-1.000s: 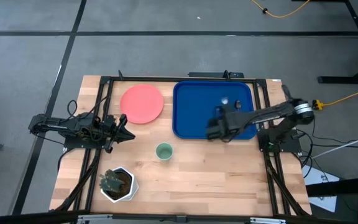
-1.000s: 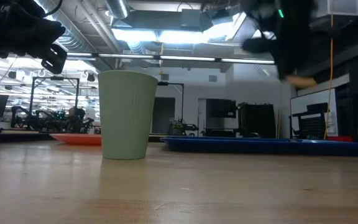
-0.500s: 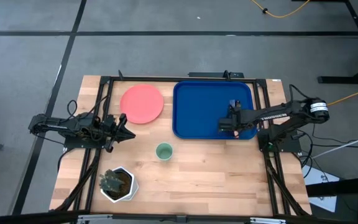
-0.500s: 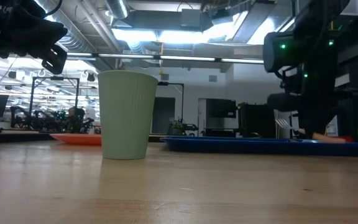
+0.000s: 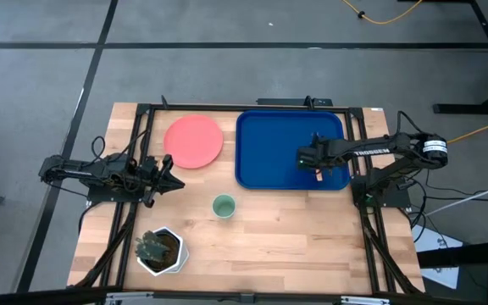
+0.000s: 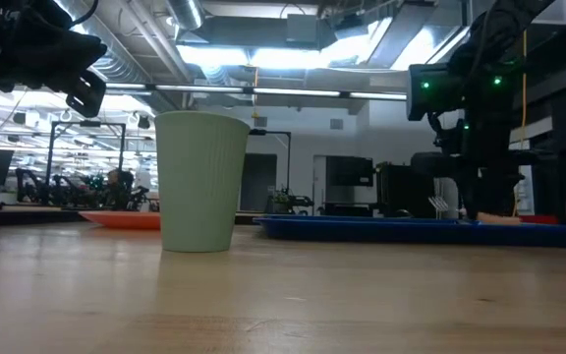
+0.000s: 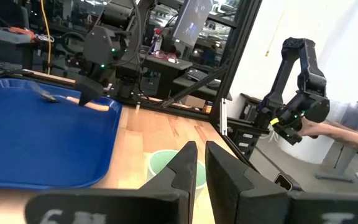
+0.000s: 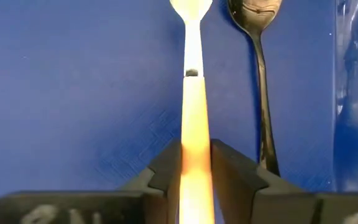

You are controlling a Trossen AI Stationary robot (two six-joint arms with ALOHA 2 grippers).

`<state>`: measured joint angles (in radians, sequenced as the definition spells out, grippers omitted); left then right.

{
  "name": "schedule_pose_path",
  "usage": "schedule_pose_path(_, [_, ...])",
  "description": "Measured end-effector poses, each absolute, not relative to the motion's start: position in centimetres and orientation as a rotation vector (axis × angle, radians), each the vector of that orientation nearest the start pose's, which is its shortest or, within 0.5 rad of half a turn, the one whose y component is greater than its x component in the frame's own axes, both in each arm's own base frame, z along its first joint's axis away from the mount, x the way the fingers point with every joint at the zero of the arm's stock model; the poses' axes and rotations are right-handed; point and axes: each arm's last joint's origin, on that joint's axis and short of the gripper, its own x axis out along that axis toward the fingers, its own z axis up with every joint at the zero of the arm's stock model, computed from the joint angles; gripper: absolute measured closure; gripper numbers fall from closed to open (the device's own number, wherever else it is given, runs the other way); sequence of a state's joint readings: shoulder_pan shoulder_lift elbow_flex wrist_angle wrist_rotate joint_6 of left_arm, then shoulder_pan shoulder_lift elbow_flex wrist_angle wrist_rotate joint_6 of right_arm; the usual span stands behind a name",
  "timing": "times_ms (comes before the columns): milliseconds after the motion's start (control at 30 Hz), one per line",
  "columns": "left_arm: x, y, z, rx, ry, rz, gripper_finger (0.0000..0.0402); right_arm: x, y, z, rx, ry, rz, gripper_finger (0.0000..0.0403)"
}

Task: Pick and place plate/cup/fork/spoon on tray
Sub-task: Put the light orange fork on the dark blue tray to the left side of the black spoon, then put the pink plate on the dark blue tray to the left side of the light orange fork

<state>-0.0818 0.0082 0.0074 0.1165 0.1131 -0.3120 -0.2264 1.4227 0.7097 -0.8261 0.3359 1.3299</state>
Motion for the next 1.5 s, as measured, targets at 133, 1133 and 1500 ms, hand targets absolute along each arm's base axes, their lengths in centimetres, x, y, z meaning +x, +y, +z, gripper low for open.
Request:
schedule_pose_path(133, [9.6, -1.1, 17.7, -0.309, -0.085, -0.211, 0.0374, 20.1, -5.6, 15.5, 0.915, 1.023, -1.349, 0.031])
schedule_pose_path(1133, [9.6, -1.1, 17.7, -0.309, -0.085, -0.212, 0.0374, 31.1, -6.0, 28.1, 0.661, 0.35, -0.399, 0.0308])
schedule_pose_path(1500, [9.7, -1.1, 16.9, -0.303, -0.007, -0.196, 0.0374, 32.1, 2.2, 30.3, 0.386, 0.339, 0.457, 0.0308])
